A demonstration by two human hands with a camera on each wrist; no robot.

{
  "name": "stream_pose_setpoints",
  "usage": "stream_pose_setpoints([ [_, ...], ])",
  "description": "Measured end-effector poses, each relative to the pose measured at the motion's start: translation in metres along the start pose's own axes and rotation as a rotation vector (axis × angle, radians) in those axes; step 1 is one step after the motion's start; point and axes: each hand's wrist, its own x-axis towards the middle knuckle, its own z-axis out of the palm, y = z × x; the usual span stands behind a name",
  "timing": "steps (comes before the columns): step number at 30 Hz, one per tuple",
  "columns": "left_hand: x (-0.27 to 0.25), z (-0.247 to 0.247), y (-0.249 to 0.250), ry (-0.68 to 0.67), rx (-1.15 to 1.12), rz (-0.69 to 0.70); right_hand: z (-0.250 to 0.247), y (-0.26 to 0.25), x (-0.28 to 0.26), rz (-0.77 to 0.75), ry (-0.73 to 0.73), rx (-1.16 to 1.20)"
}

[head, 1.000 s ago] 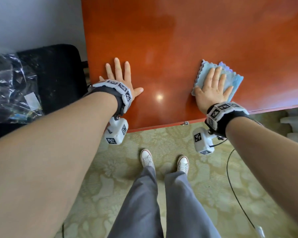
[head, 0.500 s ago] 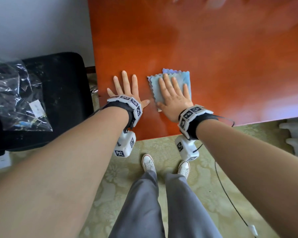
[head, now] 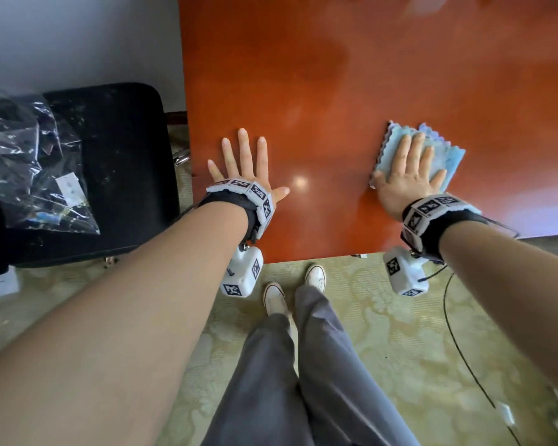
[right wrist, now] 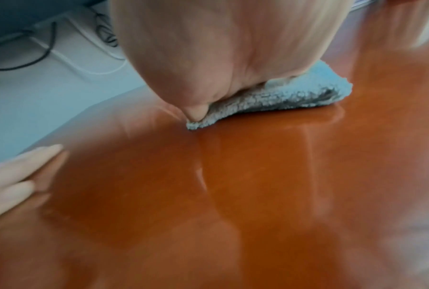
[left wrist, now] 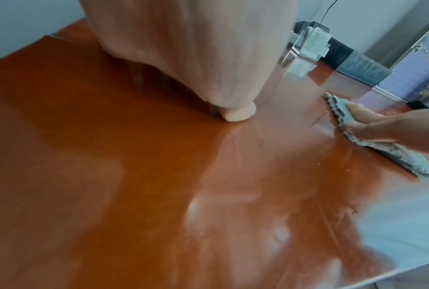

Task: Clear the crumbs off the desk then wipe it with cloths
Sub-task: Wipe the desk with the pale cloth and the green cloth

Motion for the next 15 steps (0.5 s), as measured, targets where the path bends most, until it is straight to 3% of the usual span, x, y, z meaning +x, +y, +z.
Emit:
stream_pose_setpoints([
  [6, -0.002, -0.001, 0.001, 0.001, 0.026, -0.012, 0.023, -0.066, -0.024, -0.343, -0.024, -0.167],
  [9, -0.004, -0.004, 0.001, -0.014, 0.043, -0.033, 0.028, -0.087, -0.028, -0.443, -0.040, -0.182],
  [13, -0.005, -0.013, 0.004, -0.085, 0.075, -0.057, 0.016, -0.068, -0.007, -0.533, -0.046, -0.231],
  [15, -0.007, -0.018, 0.005, -0.125, 0.078, -0.066, 0.004, -0.047, 0.009, -0.484, -0.069, -0.186],
])
